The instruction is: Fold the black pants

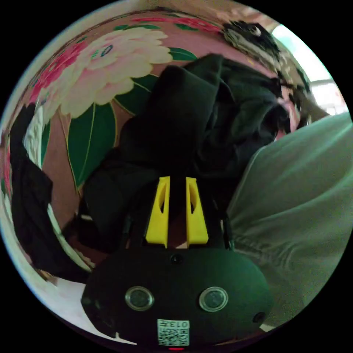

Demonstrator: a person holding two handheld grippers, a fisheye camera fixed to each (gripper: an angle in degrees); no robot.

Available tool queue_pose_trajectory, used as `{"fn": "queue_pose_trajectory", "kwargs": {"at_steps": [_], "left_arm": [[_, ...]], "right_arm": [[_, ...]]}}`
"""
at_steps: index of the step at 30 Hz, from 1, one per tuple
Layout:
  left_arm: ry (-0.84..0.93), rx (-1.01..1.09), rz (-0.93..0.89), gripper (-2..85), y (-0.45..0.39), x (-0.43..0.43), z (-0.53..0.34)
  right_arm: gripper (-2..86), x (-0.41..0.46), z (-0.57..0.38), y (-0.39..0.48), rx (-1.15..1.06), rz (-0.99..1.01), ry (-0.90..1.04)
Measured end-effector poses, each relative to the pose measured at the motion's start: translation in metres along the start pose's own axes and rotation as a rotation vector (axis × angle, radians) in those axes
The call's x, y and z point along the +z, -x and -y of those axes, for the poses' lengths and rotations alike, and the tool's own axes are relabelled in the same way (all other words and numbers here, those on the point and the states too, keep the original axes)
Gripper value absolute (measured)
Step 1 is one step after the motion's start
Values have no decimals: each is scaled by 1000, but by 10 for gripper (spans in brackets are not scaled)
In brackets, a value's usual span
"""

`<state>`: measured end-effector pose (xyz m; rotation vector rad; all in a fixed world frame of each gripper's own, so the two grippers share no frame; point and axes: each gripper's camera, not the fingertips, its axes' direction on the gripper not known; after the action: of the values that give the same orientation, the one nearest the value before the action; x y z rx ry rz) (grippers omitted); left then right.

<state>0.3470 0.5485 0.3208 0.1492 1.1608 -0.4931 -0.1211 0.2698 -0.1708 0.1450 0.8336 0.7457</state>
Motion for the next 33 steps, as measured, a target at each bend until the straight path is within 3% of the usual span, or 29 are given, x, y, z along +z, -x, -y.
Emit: {"fn": "queue_pose_trajectory", "kwargs": {"at_steps": [4,7,16,21,26,33], "left_arm": [[-235,-263,-153,99,43,-36,-46],[-352,-385,-89,119,73,-56,-71],[-280,-519,-125,177,169,-24,-46],[-432,-650,-230,175,213,-26,-62],[-382,-753,-206,183,262,-5,-65],[-138,-706,-398,165,299,67,-37]], "right_arm": [[14,20,-10,1,-11,22,56],[18,24,-9,1,1,38,57],[21,21,-3,0,-25,49,70],[22,17,1,-3,-23,76,77],[22,13,5,-2,-7,78,69],[20,4,19,7,-45,44,110]]}}
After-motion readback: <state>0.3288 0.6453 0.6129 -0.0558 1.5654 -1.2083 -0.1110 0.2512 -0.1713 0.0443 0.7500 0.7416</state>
